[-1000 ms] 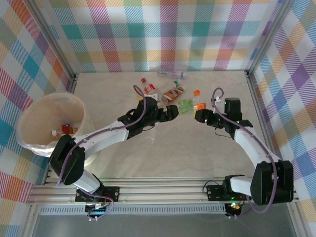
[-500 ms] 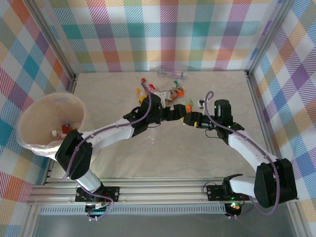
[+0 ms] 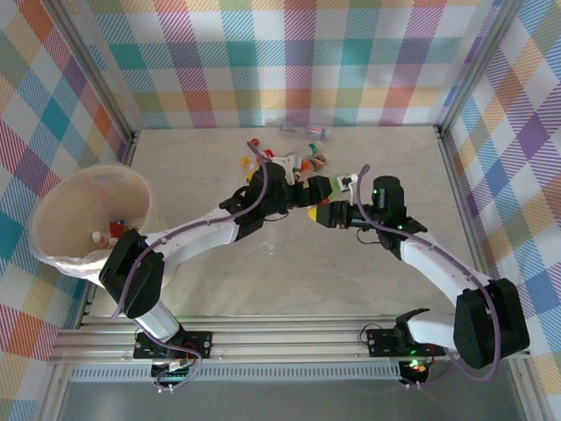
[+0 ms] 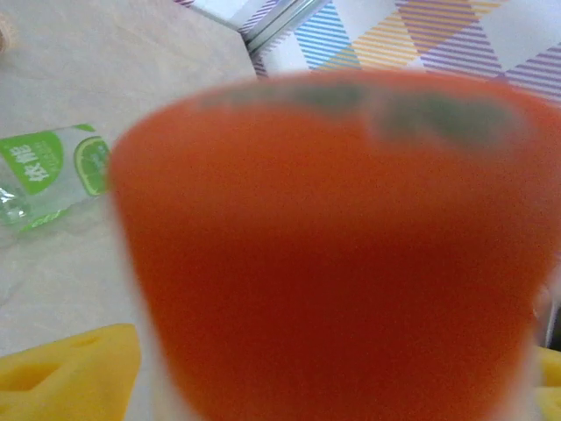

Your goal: Put the plastic bottles in the bin

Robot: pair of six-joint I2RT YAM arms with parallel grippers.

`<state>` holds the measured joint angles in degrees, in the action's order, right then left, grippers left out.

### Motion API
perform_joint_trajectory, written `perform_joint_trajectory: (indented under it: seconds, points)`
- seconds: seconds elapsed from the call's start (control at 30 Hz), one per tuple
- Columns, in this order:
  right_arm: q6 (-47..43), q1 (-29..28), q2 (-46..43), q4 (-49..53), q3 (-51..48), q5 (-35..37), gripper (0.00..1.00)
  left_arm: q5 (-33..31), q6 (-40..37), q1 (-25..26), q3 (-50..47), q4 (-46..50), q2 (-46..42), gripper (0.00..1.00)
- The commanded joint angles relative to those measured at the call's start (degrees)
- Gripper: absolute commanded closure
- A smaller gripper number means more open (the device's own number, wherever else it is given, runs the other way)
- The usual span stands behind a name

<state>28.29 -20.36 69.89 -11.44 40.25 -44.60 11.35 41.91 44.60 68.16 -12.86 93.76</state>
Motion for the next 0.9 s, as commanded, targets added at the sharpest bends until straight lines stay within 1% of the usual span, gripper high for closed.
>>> perform_joint_trajectory:
  seconds: [0.0, 0.13, 0.23, 0.33, 0.47, 0.53, 0.63, 0.73, 0.8, 0.87]
  points:
    - [-2.3, -0.5, -1.6, -3.2, 0.0, -2.0, 0.63, 1.4, 1.1, 0.3, 2.9, -1.5, 2.0, 0.25]
    - [-2.9, -0.6, -1.1, -3.5, 0.2, -2.1, 0.62, 4.5, 1.0, 0.4, 3.2, -2.1, 3.0, 0.37]
    - [-3.7, -0.6, -0.4, -3.8, 0.2, -2.6, 0.59, 6.7, 0.6, 0.4, 3.0, -4.0, 3.2, 0.45]
    - [-3.9, -0.6, 0.1, -4.1, 0.3, -2.9, 0.53, 6.1, 0.4, 0.4, 2.6, -4.7, 2.9, 0.49]
    - [-4.5, -0.6, 0.3, -4.3, 0.2, -4.2, 0.43, 2.8, 0.0, 0.4, 2.2, -3.4, 2.1, 0.53]
    - [-5.1, -0.6, -0.1, -4.0, -0.1, -3.5, 0.33, 0.6, -0.2, 0.3, 1.5, -2.9, 1.2, 0.54]
    - [-6.7, -0.7, -1.9, -2.9, -1.1, -0.5, 0.17, -3.8, -1.2, 0.2, 0.3, -0.7, -1.1, 0.55]
    - [-8.8, -0.6, -4.5, -1.3, -2.2, 2.9, 0.09, -9.0, -2.8, 0.2, -0.9, 2.8, -4.1, 0.56]
    - [-10.1, -0.6, -6.0, 0.3, -2.5, 5.3, 0.00, -11.7, -3.8, 0.1, -1.7, 4.5, -6.0, 0.56]
    - [-11.1, -0.6, -7.5, 1.6, -2.8, 8.1, 0.00, -14.3, -5.0, 0.1, -2.5, 6.8, -8.2, 0.56]
